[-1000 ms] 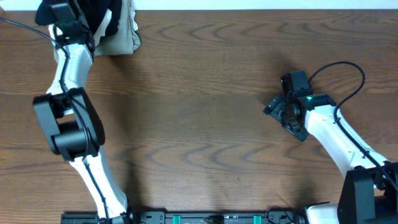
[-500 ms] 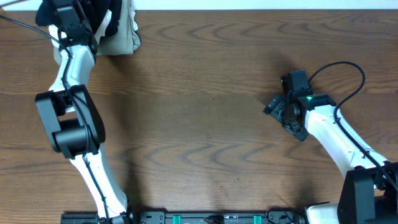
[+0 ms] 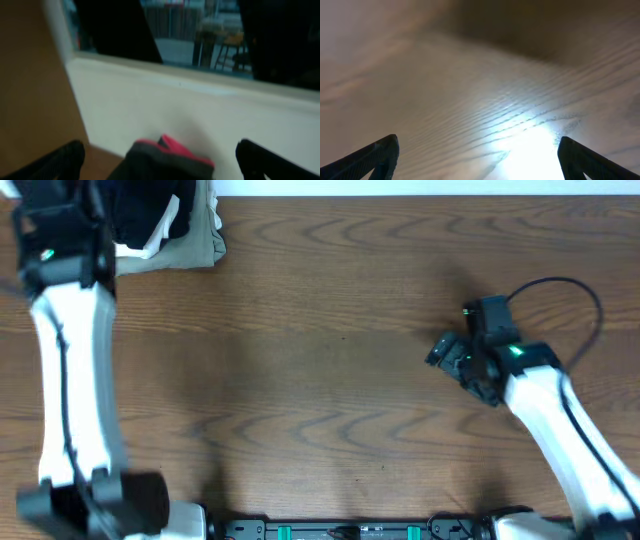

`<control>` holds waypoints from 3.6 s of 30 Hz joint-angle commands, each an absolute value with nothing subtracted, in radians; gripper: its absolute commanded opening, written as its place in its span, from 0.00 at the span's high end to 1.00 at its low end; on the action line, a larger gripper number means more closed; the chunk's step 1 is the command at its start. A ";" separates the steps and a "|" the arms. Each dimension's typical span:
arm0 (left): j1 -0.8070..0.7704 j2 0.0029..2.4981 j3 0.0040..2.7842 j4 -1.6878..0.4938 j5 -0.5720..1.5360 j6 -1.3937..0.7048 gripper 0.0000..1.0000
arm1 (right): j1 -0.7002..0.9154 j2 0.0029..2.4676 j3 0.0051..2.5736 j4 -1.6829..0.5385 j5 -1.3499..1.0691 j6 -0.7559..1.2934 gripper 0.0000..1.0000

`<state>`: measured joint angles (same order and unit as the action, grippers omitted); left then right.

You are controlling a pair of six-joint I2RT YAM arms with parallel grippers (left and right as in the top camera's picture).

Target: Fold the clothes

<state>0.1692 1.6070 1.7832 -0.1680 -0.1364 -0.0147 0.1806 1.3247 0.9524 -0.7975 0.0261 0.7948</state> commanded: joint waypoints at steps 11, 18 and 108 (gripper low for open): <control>0.172 1.148 1.791 -0.740 0.430 -0.241 0.02 | 0.213 0.694 0.969 -1.062 0.031 0.715 0.01; 0.172 0.964 1.713 -0.904 0.605 -0.224 0.02 | 0.217 0.499 0.968 -1.174 0.059 0.656 0.01; 0.172 0.714 1.182 -0.886 0.718 -0.173 0.02 | -0.027 0.005 0.006 0.191 -0.025 0.242 0.01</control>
<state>0.1711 0.7136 1.1820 -0.8894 0.7044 -0.1829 -0.0158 0.0116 0.0223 0.1864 -0.0021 0.2893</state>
